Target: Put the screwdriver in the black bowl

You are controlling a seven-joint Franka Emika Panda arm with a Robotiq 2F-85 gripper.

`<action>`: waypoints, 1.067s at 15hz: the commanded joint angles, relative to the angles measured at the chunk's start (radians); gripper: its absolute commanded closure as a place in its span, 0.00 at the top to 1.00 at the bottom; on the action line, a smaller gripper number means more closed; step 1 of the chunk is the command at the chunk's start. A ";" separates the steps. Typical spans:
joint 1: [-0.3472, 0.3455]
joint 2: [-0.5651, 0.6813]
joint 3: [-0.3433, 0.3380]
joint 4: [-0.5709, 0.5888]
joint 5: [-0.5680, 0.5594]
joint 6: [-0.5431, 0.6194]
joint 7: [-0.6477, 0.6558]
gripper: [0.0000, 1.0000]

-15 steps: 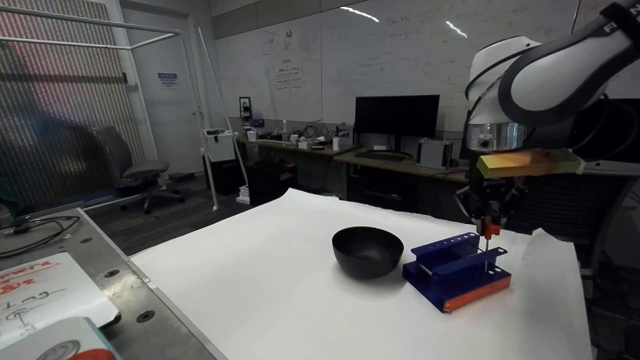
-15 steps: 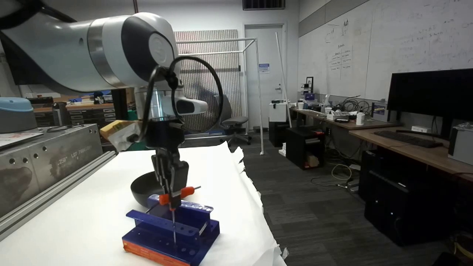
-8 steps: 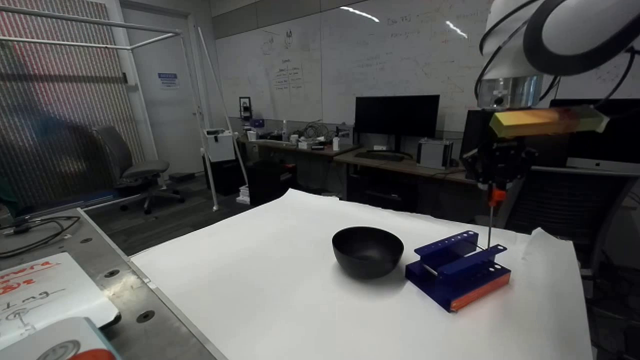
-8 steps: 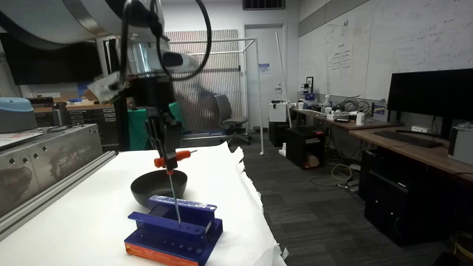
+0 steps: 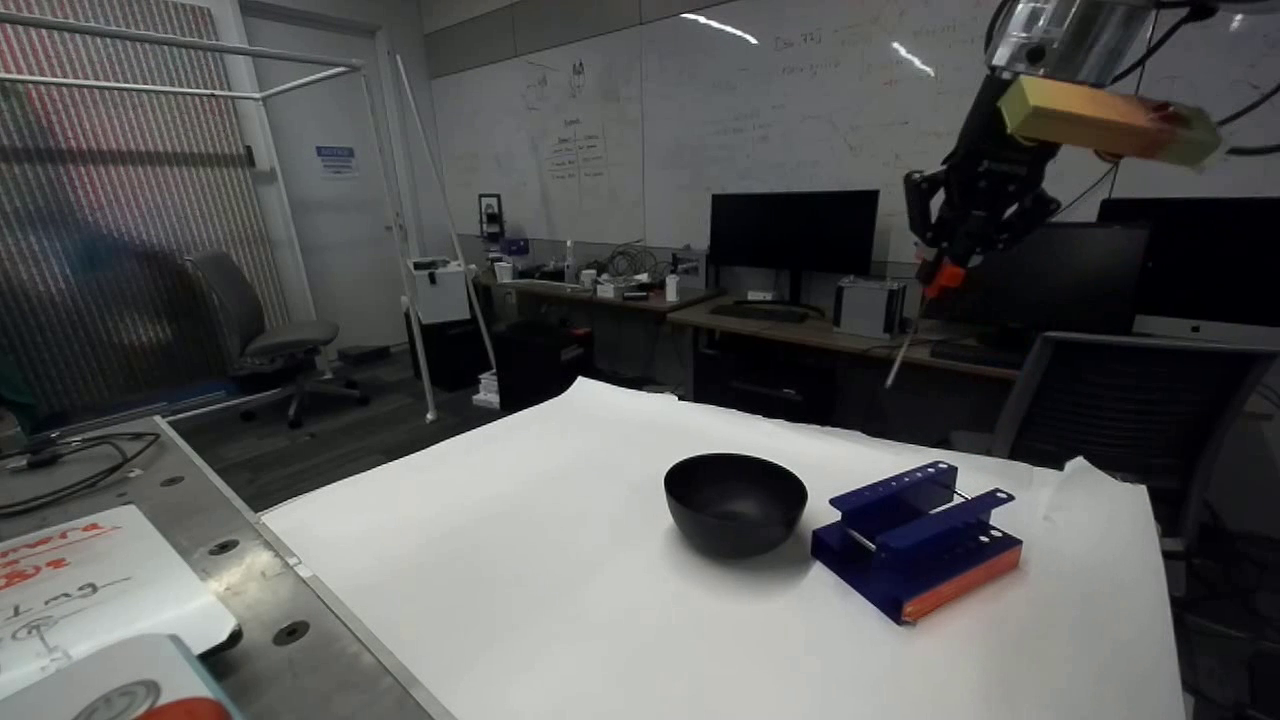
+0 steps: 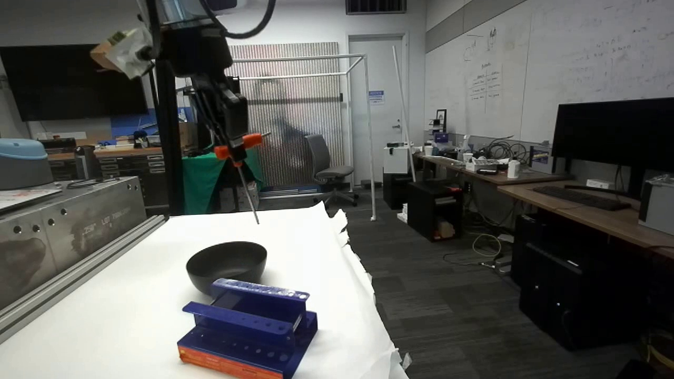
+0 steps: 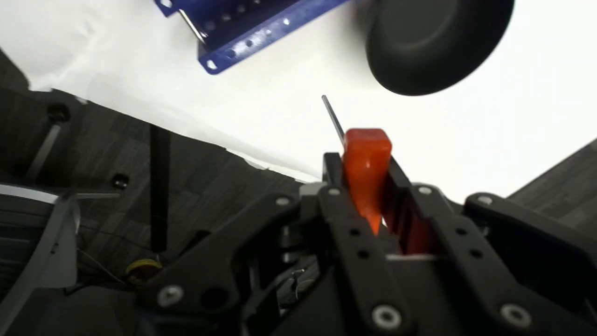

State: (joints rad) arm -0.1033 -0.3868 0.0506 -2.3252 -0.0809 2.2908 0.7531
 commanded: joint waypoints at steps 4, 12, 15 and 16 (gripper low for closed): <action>0.103 0.161 -0.016 -0.072 0.240 0.516 -0.138 0.05; 0.361 0.442 -0.102 0.026 0.928 0.641 -0.685 0.05; 0.334 0.502 -0.098 0.047 1.002 0.659 -0.797 0.05; 0.325 0.513 -0.098 0.050 1.017 0.662 -0.824 0.05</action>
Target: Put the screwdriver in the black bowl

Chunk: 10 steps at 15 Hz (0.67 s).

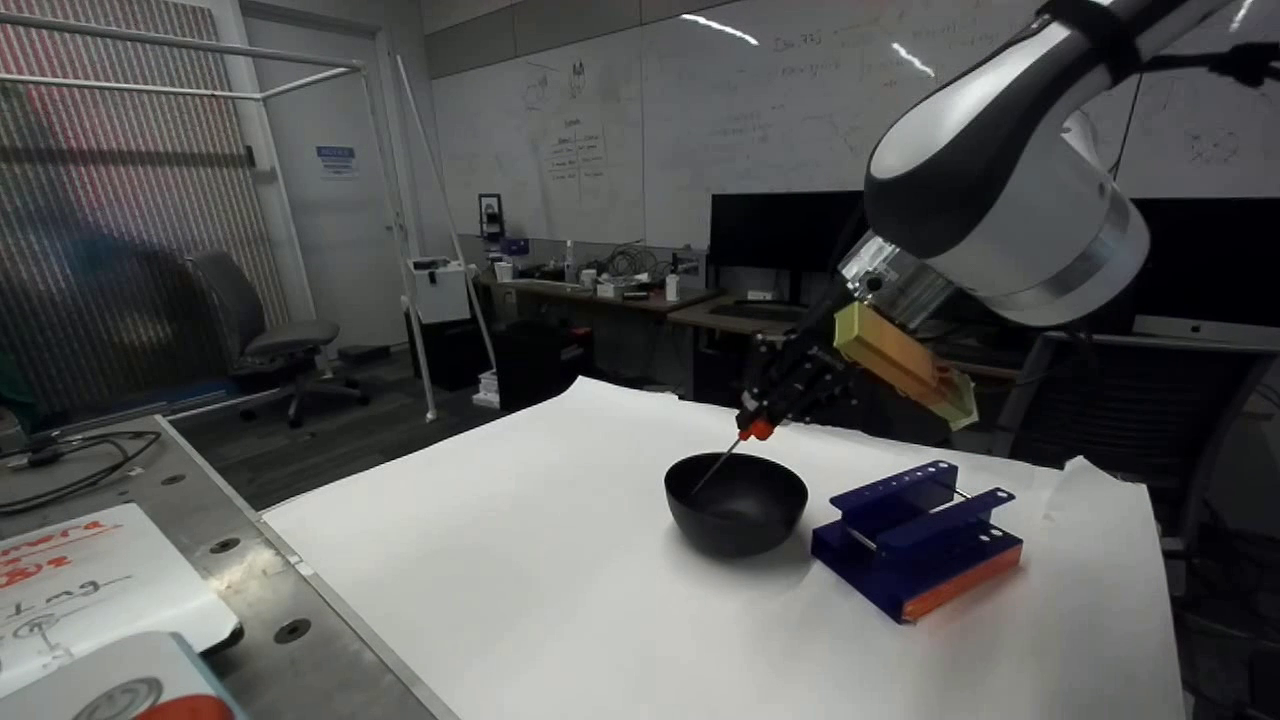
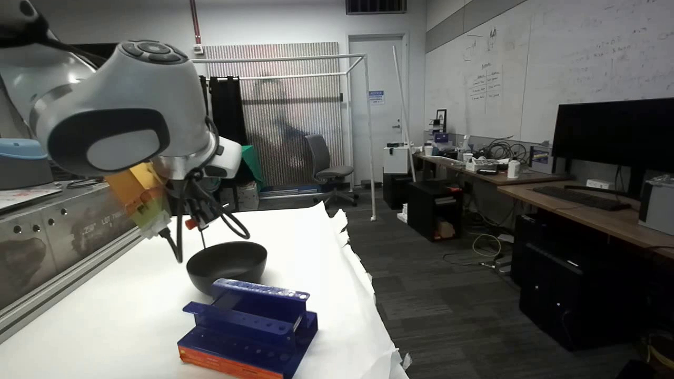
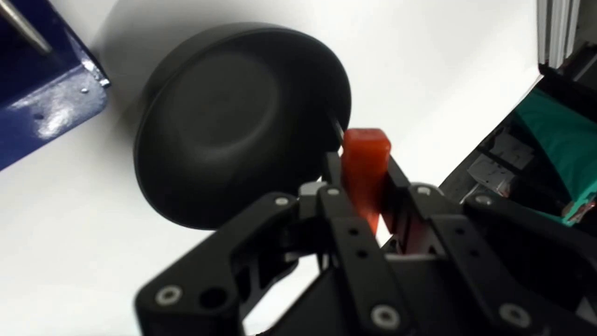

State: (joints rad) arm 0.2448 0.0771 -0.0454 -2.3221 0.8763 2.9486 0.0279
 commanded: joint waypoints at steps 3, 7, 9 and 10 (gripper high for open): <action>-0.057 0.099 0.005 0.063 0.098 0.000 -0.162 0.05; -0.097 0.160 0.022 0.095 0.179 -0.029 -0.248 0.05; -0.110 0.177 0.027 0.121 0.212 -0.052 -0.285 0.46; -0.115 0.184 0.029 0.129 0.226 -0.064 -0.299 0.47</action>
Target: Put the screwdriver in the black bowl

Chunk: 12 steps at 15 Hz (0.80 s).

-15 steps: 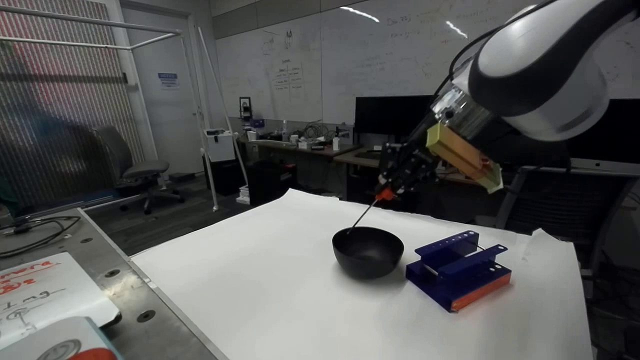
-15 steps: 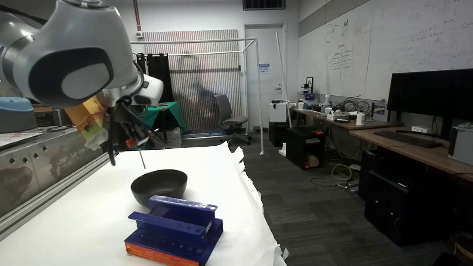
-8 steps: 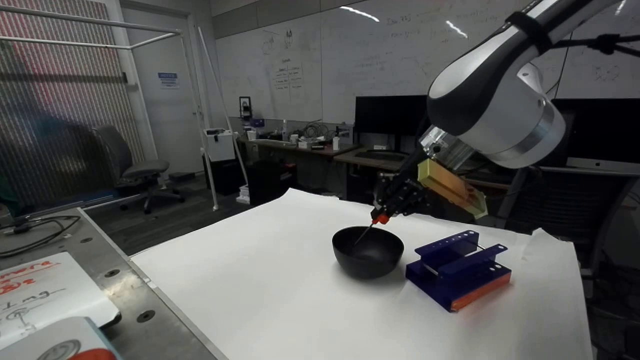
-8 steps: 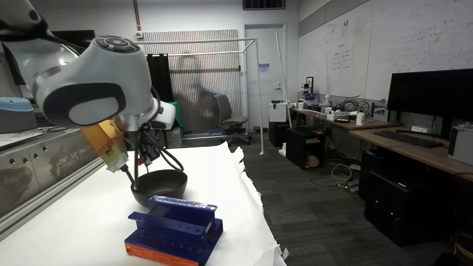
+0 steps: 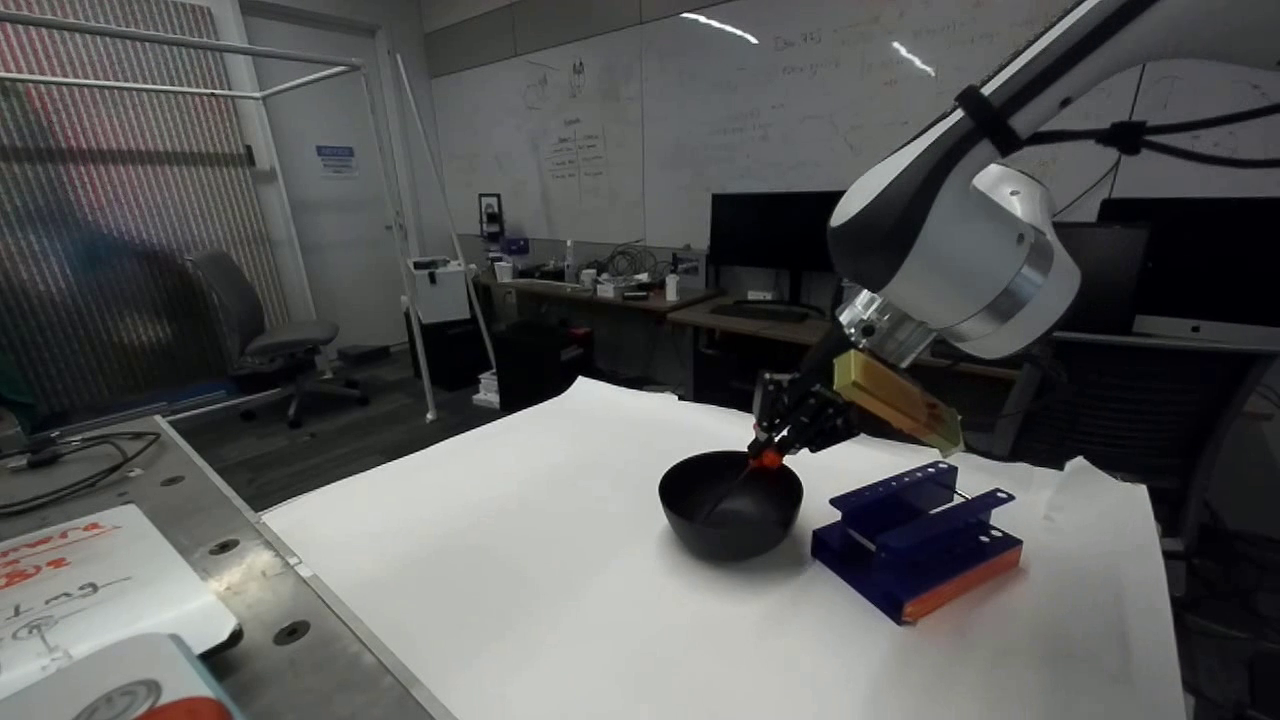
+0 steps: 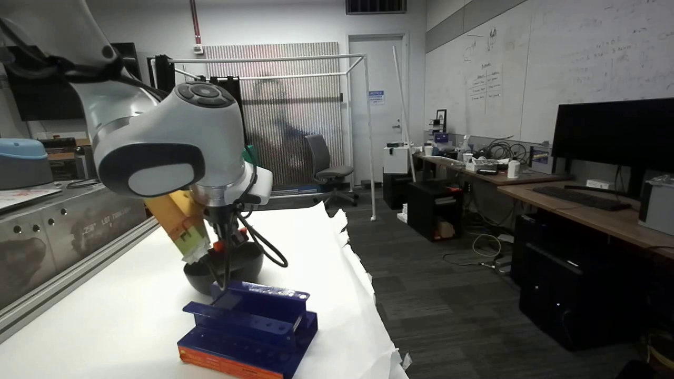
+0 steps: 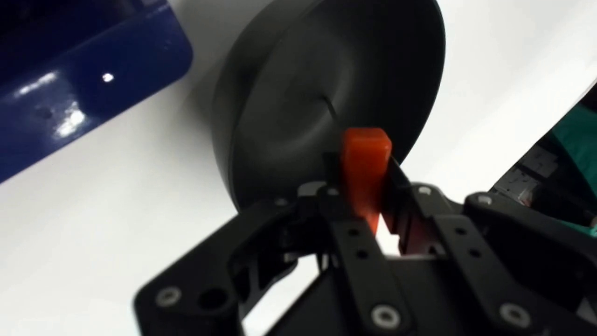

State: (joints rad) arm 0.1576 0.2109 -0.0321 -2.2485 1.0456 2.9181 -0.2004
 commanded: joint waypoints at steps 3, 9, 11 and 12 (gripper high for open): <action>-0.040 0.053 0.004 0.055 0.033 -0.080 -0.080 0.70; -0.064 -0.067 -0.018 -0.012 -0.228 -0.146 0.078 1.00; 0.014 -0.141 -0.117 -0.034 -0.401 -0.233 0.187 1.00; 0.018 -0.180 -0.129 -0.033 -0.491 -0.287 0.252 1.00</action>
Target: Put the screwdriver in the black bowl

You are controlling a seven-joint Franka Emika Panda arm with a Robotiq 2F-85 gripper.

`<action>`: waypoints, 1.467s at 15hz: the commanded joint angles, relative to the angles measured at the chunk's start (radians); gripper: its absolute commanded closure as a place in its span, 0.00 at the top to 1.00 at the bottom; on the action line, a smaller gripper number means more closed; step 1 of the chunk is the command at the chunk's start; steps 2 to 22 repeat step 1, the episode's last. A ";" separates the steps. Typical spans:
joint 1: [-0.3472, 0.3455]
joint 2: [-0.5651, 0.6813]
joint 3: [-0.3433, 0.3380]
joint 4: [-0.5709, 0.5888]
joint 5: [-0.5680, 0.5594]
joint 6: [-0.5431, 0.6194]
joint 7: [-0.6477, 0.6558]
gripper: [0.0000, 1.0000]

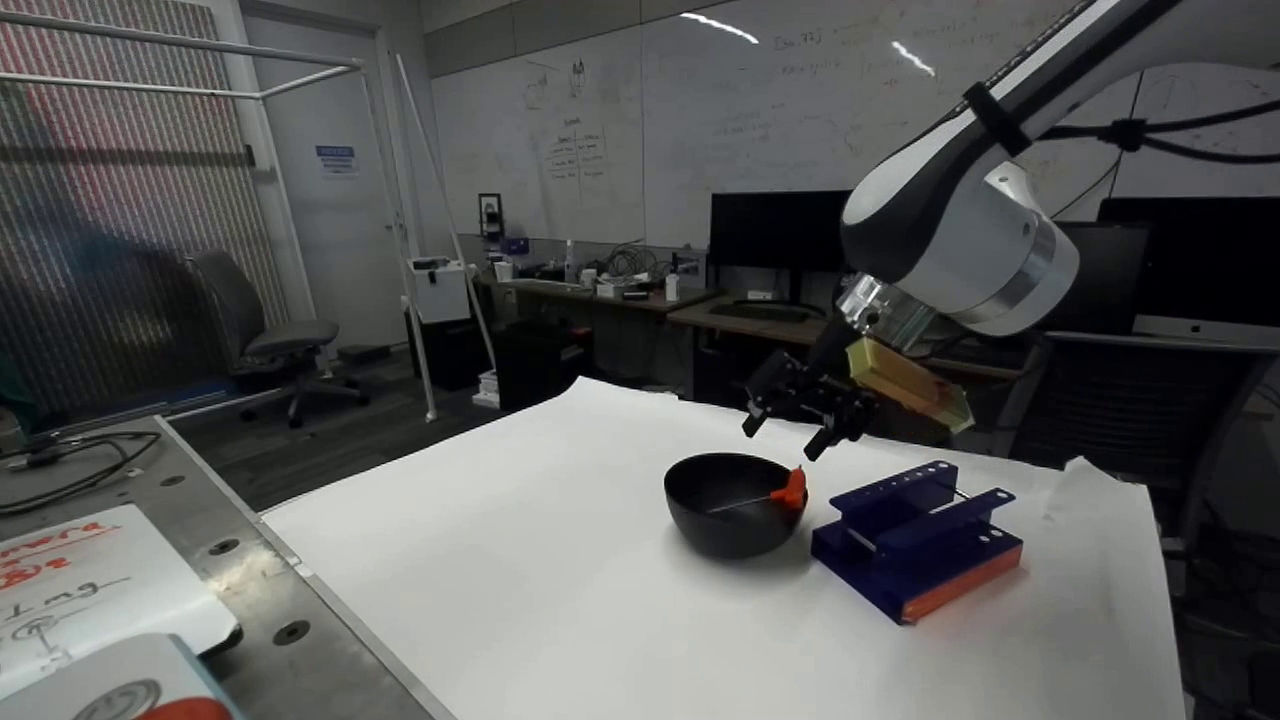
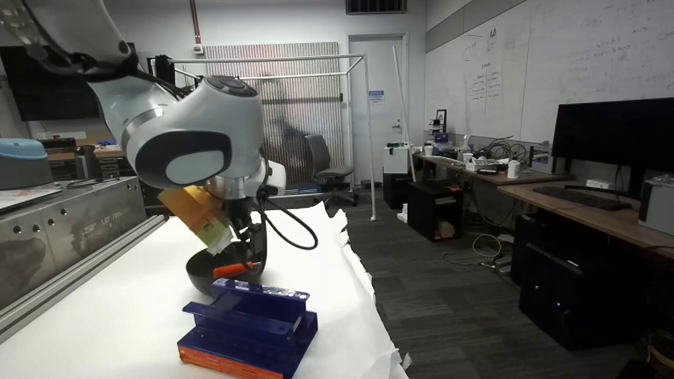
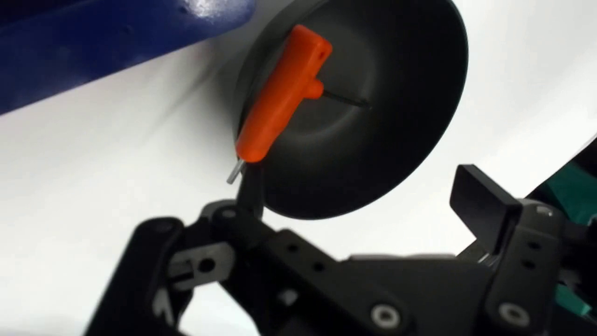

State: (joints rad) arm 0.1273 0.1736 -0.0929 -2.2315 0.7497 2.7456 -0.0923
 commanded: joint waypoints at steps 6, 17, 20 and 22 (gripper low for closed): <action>0.058 -0.176 -0.087 -0.043 -0.286 -0.181 0.205 1.00; 0.058 -0.176 -0.087 -0.043 -0.286 -0.181 0.205 1.00; 0.058 -0.176 -0.087 -0.043 -0.286 -0.181 0.205 1.00; 0.058 -0.176 -0.087 -0.043 -0.286 -0.181 0.205 1.00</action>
